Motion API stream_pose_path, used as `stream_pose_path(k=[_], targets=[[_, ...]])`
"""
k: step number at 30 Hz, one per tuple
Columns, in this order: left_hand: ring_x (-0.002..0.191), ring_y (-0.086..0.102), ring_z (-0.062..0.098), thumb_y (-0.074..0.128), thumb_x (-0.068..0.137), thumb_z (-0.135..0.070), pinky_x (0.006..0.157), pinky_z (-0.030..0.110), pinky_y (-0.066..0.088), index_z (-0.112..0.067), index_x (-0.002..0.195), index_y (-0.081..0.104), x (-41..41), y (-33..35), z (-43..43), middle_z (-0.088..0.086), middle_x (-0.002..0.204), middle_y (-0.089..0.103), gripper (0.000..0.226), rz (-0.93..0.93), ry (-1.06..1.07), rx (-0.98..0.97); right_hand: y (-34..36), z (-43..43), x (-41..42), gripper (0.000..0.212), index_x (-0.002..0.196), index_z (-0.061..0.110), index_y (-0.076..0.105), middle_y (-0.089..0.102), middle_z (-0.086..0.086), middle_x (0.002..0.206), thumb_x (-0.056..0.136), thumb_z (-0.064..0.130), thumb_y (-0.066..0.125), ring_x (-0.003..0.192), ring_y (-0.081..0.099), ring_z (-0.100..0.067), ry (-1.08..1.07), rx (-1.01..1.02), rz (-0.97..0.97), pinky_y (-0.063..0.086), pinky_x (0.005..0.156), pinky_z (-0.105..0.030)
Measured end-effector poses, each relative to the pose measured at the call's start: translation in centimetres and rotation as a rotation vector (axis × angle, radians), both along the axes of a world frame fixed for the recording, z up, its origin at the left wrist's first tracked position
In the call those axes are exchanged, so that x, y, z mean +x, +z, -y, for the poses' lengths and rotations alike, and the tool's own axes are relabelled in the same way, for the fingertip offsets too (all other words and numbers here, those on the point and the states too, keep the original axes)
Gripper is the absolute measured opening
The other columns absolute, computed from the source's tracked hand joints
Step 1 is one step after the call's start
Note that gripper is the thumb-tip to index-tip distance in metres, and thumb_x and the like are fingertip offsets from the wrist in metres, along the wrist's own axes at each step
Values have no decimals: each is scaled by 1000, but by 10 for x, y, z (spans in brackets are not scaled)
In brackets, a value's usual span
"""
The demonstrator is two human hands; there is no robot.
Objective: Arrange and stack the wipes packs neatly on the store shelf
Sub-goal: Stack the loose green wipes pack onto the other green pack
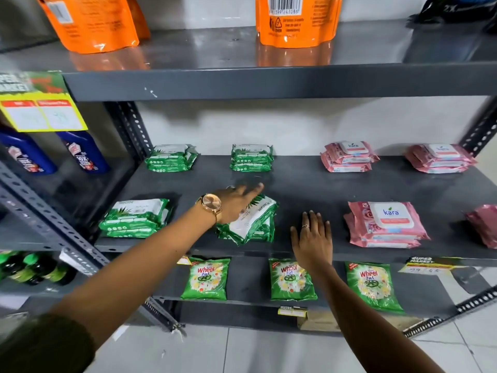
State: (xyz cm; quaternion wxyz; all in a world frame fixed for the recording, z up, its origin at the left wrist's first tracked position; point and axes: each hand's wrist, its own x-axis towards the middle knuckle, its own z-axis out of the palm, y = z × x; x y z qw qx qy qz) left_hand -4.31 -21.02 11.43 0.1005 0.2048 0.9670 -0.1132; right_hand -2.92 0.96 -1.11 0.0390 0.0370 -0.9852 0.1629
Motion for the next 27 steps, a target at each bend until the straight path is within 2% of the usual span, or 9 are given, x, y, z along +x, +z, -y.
stream_pose_path(k=[2,5,8,10,13,16,19,22,27], targets=[[146,14,34,51,83,10,111,47,35,-23,151,-3,-1,6,1,15,161,2,93,-36,-289,-196,0,0,0,61,148,8,18,19,-11,159,98,42,24,149,9,-25,2,9,3,2,123,-43],[148,3,29,55,79,13,119,49,22,-20,151,7,-5,10,0,13,161,3,93,-69,-597,-321,0,-1,0,61,149,8,17,17,-11,160,98,42,23,149,7,-25,7,12,0,2,123,-43],[148,12,27,57,78,8,119,45,22,-15,144,28,-16,15,5,9,160,17,77,-1,-635,-321,0,-2,0,62,149,8,15,15,-11,160,98,43,23,149,6,-25,21,23,8,2,124,-43],[139,34,29,58,81,-14,112,46,36,-11,134,44,-19,24,6,7,150,37,55,89,-510,-400,-1,-3,1,63,149,9,14,14,-10,160,98,44,23,149,5,-25,36,27,12,1,124,-43],[124,50,31,60,84,-47,98,38,48,-8,129,50,-17,24,26,13,138,52,60,-31,-479,-462,0,-4,2,63,149,8,15,15,-11,160,98,45,23,149,6,-25,44,35,2,2,124,-43],[114,55,33,60,90,-34,81,26,49,-7,124,56,-8,21,29,19,126,60,44,-154,-292,-268,1,-4,2,63,149,7,16,17,-12,160,98,44,24,149,7,-26,41,40,-2,3,124,-44],[88,63,24,70,71,-60,67,34,54,-18,103,63,-7,16,9,5,96,69,53,40,-222,-37,2,-3,2,63,149,8,15,16,-12,160,98,44,24,149,6,-26,50,43,-3,3,124,-44],[63,61,21,69,63,-69,50,26,43,-19,82,63,-8,18,1,1,72,66,53,48,-78,77,3,-3,2,63,149,7,16,17,-12,160,98,44,24,149,7,-26,44,42,-3,3,124,-44],[44,43,14,69,59,-72,44,24,32,-15,71,63,-5,11,1,-4,50,50,59,21,29,165,2,-3,3,63,148,7,17,19,-13,159,98,43,25,149,9,-27,38,40,-7,5,123,-45]])
